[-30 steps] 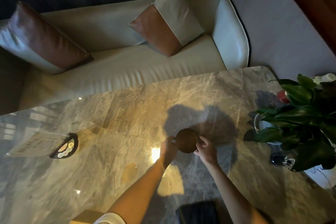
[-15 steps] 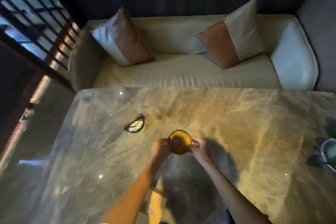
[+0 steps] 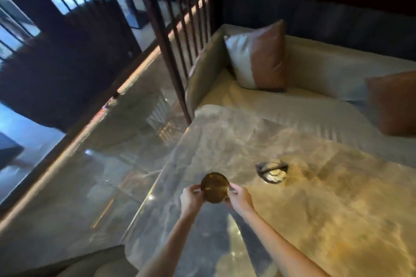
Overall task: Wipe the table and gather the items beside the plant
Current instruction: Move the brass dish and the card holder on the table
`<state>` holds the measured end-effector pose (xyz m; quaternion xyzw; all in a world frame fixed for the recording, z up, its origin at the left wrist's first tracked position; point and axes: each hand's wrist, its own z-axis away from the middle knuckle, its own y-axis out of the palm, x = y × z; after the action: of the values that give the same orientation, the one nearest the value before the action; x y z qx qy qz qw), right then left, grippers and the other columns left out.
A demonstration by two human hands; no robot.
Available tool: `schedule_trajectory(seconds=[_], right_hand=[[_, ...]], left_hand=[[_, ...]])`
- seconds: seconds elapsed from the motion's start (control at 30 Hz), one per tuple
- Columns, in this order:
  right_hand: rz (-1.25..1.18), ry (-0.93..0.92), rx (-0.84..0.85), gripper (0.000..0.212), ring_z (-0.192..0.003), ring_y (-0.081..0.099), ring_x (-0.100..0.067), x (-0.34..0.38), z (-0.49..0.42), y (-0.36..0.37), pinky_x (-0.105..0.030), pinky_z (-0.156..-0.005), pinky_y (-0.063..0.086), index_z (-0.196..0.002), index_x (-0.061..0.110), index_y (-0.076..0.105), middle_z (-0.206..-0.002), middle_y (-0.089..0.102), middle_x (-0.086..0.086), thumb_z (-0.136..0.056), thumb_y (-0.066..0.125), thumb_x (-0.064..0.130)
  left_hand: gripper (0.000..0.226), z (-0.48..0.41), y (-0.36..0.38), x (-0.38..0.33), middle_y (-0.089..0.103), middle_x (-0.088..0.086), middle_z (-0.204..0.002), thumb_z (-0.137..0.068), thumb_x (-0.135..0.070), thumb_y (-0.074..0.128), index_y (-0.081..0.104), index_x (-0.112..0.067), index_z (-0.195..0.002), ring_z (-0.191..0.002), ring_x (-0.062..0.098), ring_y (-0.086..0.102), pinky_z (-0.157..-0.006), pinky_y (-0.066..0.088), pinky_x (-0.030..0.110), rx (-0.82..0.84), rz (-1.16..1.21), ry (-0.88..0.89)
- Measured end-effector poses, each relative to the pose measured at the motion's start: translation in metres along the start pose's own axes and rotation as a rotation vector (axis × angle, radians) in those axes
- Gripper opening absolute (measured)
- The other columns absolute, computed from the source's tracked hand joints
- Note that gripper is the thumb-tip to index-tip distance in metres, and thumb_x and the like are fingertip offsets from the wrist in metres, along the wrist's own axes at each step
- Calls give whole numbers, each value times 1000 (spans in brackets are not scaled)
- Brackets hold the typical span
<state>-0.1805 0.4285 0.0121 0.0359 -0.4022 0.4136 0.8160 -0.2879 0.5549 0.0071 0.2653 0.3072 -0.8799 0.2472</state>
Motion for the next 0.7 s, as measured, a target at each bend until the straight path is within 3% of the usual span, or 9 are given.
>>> schedule_trajectory(seconds=[0.07,0.13,0.23,0.27,0.43,0.5,0.63,0.7], right_hand=[[-9,-1,2,36,-73,69,-23,22,-18,24,-13,-51,46,-124,21,62,-89,74,-14,-95,47,7],[1,-1,-3,40,-61,68,-19,30,-50,42,-21,-58,54,-122,26,61,-74,72,-5,-93,45,5],[12,11,-5,47,-87,72,-25,30,-97,50,-41,-80,60,-134,18,56,-100,73,-8,-91,42,3],[16,26,-11,48,-91,71,-27,34,-103,48,-42,-81,60,-136,17,53,-108,72,-10,-92,41,2],[58,77,-33,51,-72,67,-18,48,-109,37,-33,-71,60,-141,18,47,-113,69,-12,-92,43,3],[76,95,-12,51,-75,67,-17,42,-115,35,-31,-71,60,-141,18,46,-120,67,-12,-92,43,5],[86,77,2,51,-105,66,-21,35,-122,30,-38,-90,57,-142,19,45,-136,59,-6,-92,43,8],[72,82,17,52,-91,69,-20,35,-122,28,-33,-83,59,-143,21,44,-126,64,-7,-93,43,9]], left_hand=[[32,-22,-21,-10,77,6,-83,-65,-15,63,75,-17,-95,-79,17,73,-75,61,35,-12,13,1],[33,-48,-30,-22,77,6,-83,-65,-14,62,76,-19,-94,-80,18,73,-76,61,35,-4,35,12],[45,-87,-29,-36,76,6,-81,-55,-22,56,76,-20,-96,-79,22,73,-79,60,41,16,40,49],[44,-96,-26,-40,76,7,-81,-58,-20,57,75,-19,-97,-79,23,72,-78,60,41,22,26,54],[26,-116,-5,-42,75,6,-89,-76,-5,59,74,-22,-88,-80,21,72,-81,60,39,25,26,67],[26,-117,1,-38,75,11,-95,-80,-4,58,74,-14,-99,-81,23,71,-82,59,36,29,31,47],[34,-114,5,-39,73,12,-101,-82,-4,57,69,-10,-113,-89,25,71,-84,58,35,20,18,26],[35,-107,4,-42,71,13,-107,-85,-8,56,65,-11,-119,-95,27,69,-86,56,36,7,-28,30]])
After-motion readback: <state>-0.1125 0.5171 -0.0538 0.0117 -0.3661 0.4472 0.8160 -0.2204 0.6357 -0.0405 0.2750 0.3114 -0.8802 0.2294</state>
